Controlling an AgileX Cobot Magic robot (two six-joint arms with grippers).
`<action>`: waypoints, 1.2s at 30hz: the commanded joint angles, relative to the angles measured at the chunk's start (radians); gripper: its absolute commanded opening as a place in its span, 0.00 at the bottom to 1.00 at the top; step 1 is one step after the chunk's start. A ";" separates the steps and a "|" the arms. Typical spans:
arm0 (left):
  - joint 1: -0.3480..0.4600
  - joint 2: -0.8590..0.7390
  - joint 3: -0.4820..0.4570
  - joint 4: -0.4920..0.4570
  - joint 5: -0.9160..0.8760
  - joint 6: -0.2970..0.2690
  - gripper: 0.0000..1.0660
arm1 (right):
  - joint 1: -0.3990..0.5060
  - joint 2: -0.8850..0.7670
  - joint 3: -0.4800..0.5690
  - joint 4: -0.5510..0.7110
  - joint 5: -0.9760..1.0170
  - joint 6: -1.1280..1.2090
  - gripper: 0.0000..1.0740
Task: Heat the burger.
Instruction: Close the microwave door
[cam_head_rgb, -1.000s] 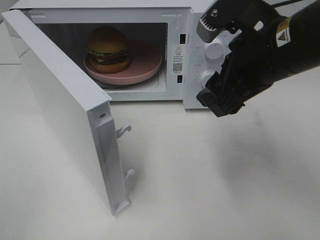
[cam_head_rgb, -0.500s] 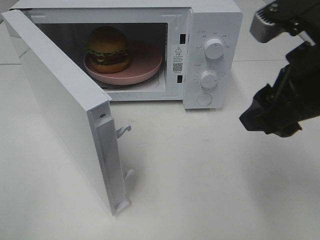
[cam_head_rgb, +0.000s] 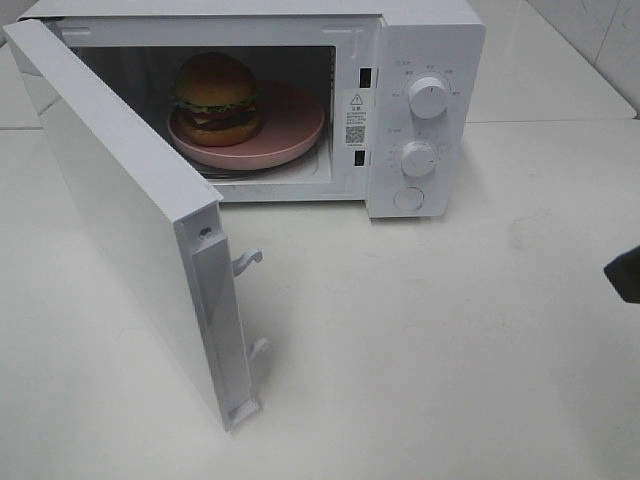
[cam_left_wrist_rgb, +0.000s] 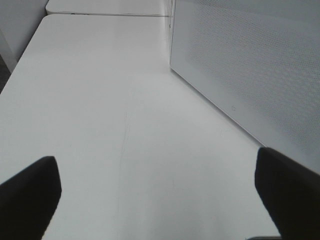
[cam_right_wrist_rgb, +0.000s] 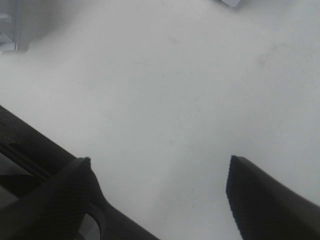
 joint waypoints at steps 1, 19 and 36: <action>0.004 -0.015 0.000 0.000 -0.013 0.002 0.92 | -0.004 -0.067 0.007 -0.009 0.055 0.008 0.69; 0.004 -0.015 0.000 0.000 -0.013 0.002 0.92 | -0.243 -0.452 0.176 -0.011 0.040 0.018 0.69; 0.004 -0.015 0.000 0.000 -0.013 0.002 0.92 | -0.388 -0.742 0.310 -0.020 0.004 0.043 0.71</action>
